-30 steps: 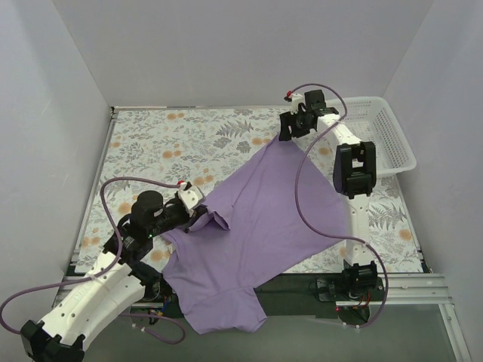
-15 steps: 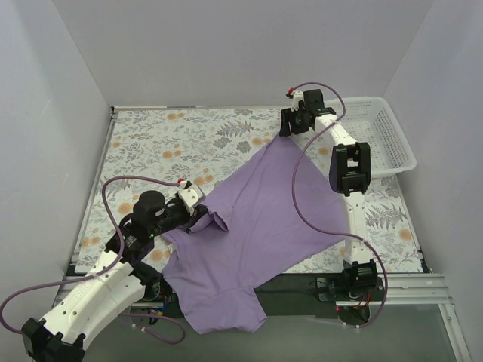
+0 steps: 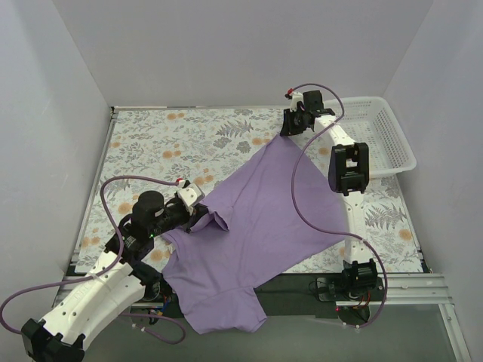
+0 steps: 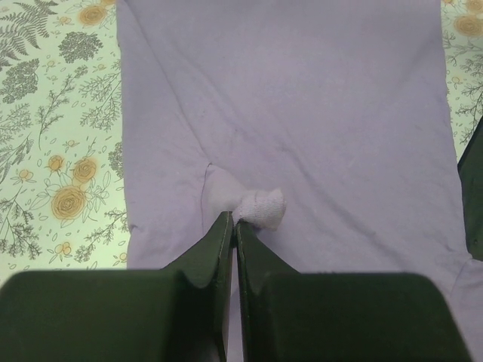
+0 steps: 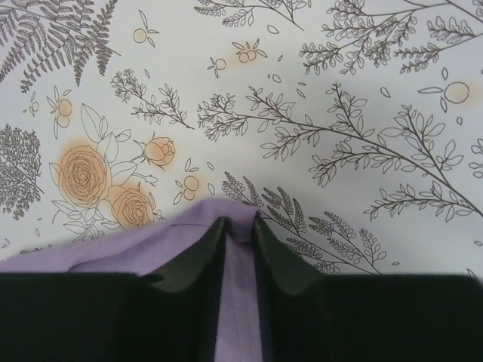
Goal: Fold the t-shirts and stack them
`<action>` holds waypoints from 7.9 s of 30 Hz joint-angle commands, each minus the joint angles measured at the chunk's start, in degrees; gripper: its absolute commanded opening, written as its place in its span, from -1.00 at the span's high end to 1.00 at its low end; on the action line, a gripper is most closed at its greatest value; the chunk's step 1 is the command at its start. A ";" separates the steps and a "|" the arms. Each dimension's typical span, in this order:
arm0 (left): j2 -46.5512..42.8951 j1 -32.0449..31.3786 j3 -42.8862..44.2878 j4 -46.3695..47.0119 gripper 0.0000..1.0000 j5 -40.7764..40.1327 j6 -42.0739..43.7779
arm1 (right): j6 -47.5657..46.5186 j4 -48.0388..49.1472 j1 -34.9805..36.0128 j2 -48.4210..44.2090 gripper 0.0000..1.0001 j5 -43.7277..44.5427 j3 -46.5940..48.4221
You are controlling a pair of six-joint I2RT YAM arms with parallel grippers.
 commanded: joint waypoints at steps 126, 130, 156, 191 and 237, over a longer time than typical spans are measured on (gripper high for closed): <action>19.95 28.85 47.98 1.43 1.00 15.33 -37.05 | -30.51 -7.97 -12.72 -91.25 0.97 -15.51 -41.86; 18.89 28.06 49.30 1.26 1.00 13.49 -35.90 | -29.90 -5.08 -12.72 -92.56 0.97 -15.52 -41.08; 6.23 19.89 71.77 4.07 1.00 -22.46 -17.97 | -20.66 5.03 -12.63 -87.73 0.97 10.67 -2.50; 30.54 27.26 18.53 40.63 1.00 -27.22 -22.61 | 0.43 39.23 -12.28 -54.62 0.97 -13.94 -48.47; 29.35 42.73 16.16 25.78 1.00 -16.04 -27.38 | -3.61 43.89 -4.64 -49.76 0.97 -5.69 -52.50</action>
